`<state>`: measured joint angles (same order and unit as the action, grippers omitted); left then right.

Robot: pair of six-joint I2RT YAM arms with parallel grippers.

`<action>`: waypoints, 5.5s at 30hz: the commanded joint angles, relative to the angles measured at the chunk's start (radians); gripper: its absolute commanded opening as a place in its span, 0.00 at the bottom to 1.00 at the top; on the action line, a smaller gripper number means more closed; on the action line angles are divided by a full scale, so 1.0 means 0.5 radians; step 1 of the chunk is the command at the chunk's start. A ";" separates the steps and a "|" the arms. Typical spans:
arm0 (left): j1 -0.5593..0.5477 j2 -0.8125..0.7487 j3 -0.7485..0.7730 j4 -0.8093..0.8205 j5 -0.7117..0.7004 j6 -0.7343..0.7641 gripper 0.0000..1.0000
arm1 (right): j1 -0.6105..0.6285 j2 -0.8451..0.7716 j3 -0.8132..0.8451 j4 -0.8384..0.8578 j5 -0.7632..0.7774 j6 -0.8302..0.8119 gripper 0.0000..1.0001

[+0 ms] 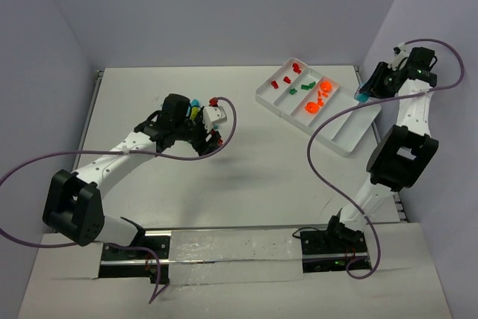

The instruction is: Sort the legos into containers by color

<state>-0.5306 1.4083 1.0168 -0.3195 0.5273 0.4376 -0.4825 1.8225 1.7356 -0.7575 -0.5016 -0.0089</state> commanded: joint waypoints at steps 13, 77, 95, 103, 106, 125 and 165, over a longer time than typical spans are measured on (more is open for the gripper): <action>-0.026 0.036 0.053 0.170 -0.077 -0.106 0.05 | 0.031 0.622 0.368 -0.078 0.672 -0.175 0.00; -0.055 -0.320 0.009 0.130 0.157 -0.650 0.08 | 1.913 -0.095 -0.350 0.179 -0.905 0.439 0.85; -0.086 -0.249 0.073 0.141 -0.055 -0.639 0.07 | 2.089 -0.003 -0.267 0.124 -0.901 0.401 0.27; 0.009 -0.245 0.079 0.110 -0.265 -0.816 0.99 | 1.922 0.071 -0.105 0.089 -0.795 0.374 0.00; 0.212 -0.281 0.071 0.127 -0.120 -0.948 0.99 | 1.770 0.152 0.058 0.111 -0.596 0.372 0.00; 0.435 -0.244 0.053 0.190 -0.546 -1.000 0.99 | 1.301 1.027 1.022 0.476 0.655 0.372 0.00; 0.619 0.073 0.102 0.092 -0.765 -0.981 0.95 | 1.345 0.369 0.416 0.302 0.163 0.466 0.84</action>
<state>-0.2283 1.4540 1.0956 -0.2896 0.1105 -0.1300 0.1780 2.1110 2.0125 -0.6194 -0.3442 0.2341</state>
